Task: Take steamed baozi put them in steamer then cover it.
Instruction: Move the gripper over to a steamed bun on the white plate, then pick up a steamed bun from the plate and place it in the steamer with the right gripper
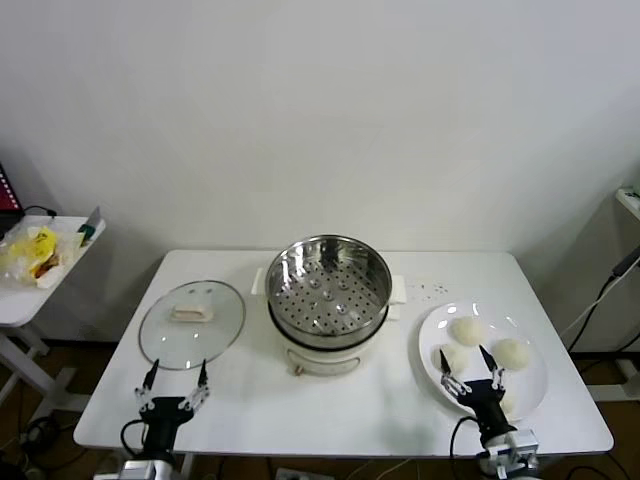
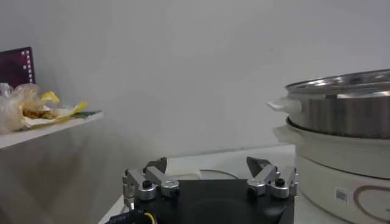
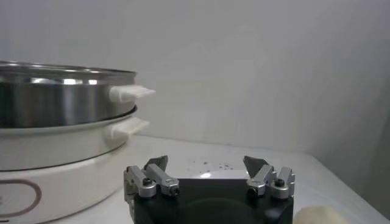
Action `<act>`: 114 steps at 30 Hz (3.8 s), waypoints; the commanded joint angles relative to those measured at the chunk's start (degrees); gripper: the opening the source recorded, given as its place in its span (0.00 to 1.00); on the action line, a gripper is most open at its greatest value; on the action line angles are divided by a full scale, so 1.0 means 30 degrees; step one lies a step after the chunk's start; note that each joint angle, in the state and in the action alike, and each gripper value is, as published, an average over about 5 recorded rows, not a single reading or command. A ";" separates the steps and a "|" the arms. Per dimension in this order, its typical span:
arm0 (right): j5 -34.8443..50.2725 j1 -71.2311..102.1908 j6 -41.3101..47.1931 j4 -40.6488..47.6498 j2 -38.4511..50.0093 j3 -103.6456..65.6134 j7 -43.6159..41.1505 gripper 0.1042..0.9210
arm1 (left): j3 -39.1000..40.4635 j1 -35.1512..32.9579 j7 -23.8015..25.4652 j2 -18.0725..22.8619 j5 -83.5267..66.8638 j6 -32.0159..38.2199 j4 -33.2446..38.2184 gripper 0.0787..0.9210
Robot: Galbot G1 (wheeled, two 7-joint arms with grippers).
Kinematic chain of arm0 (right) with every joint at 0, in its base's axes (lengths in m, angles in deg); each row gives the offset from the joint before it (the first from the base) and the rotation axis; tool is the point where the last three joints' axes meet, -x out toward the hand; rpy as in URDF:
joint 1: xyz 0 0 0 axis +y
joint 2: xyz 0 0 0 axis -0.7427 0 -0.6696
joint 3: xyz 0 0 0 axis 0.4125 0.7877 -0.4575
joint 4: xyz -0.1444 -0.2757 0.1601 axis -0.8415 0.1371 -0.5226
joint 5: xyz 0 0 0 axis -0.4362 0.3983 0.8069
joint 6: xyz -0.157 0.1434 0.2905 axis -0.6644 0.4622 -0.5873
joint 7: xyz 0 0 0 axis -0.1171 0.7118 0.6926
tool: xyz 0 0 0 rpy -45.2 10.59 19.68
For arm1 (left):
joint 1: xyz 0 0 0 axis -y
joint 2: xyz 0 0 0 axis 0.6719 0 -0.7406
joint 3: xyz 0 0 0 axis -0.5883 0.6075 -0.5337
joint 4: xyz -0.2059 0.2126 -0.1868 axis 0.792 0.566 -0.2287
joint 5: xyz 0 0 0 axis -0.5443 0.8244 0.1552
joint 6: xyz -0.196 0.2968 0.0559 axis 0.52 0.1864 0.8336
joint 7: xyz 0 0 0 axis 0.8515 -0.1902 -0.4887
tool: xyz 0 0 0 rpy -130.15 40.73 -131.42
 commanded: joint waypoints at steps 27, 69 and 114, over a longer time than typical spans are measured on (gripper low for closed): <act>-0.4680 -2.8469 0.5284 0.8732 1.7358 2.2082 -1.9927 0.88 | 0.0320 0.0107 -0.0245 -0.0168 0.0582 0.0665 0.0011 0.88; -0.6306 -3.1436 0.3989 1.6569 0.8247 3.2545 -1.9941 0.88 | -0.0296 -0.0251 -0.0478 -0.0313 0.0411 0.0106 0.0064 0.88; -0.5985 -3.5911 0.0267 1.5710 0.7637 3.3620 -2.0752 0.65 | -0.0482 -0.1190 -0.0663 -0.0399 0.0429 0.1104 -0.0501 0.88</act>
